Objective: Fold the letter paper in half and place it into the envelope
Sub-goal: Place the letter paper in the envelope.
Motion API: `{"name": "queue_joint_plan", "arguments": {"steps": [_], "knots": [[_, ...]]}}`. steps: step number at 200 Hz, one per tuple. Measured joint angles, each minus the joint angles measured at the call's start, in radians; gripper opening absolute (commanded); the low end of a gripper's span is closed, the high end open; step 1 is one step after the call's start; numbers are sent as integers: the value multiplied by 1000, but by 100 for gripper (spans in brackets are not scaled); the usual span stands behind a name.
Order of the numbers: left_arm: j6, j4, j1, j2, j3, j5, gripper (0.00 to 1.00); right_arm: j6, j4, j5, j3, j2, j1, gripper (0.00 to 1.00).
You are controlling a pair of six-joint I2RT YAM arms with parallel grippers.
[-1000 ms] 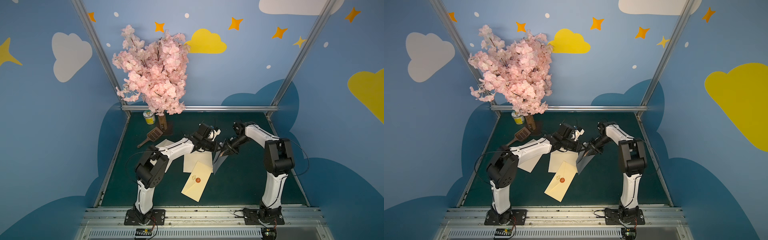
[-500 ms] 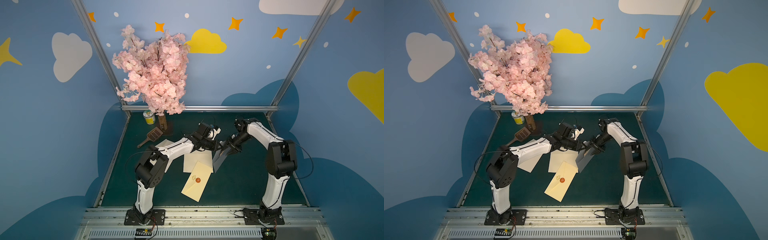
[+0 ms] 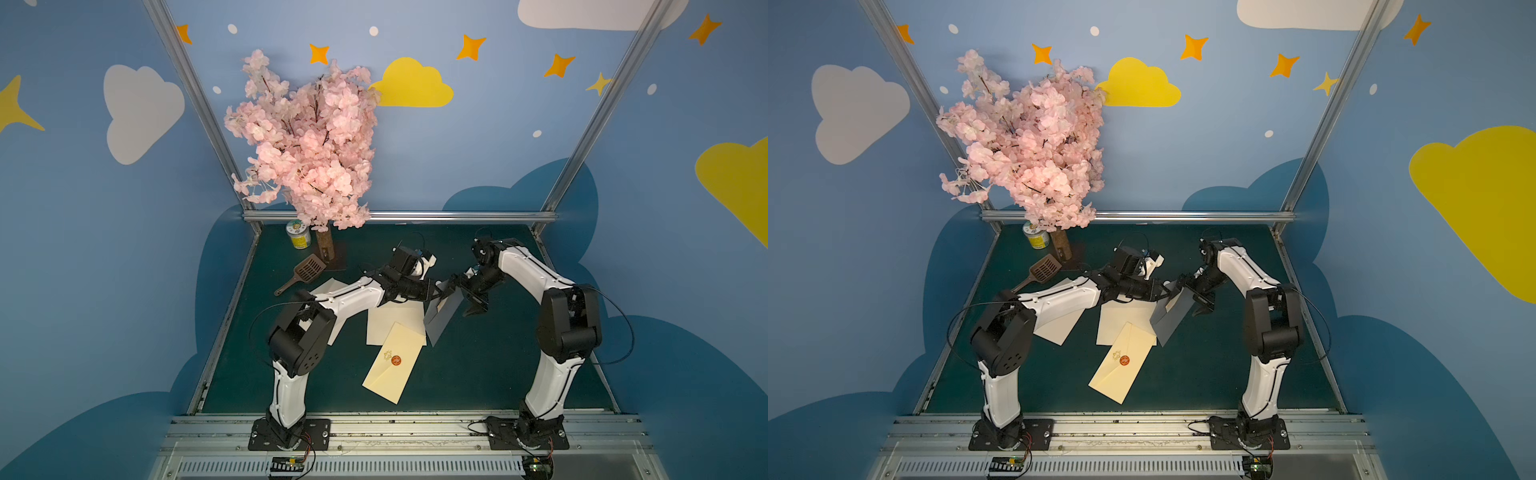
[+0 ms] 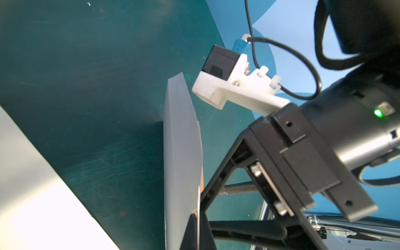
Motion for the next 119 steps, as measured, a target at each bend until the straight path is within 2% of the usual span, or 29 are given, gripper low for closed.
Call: {"name": "queue_joint_plan", "arguments": {"steps": [58, 119], "knots": [[-81, 71, 10, -6, -53, 12, 3, -10, 72, 26, -33, 8, -2, 89], [-105, 82, 10, -6, -54, 18, 3, -29, 77, 50, -33, 25, -3, 89]]}}
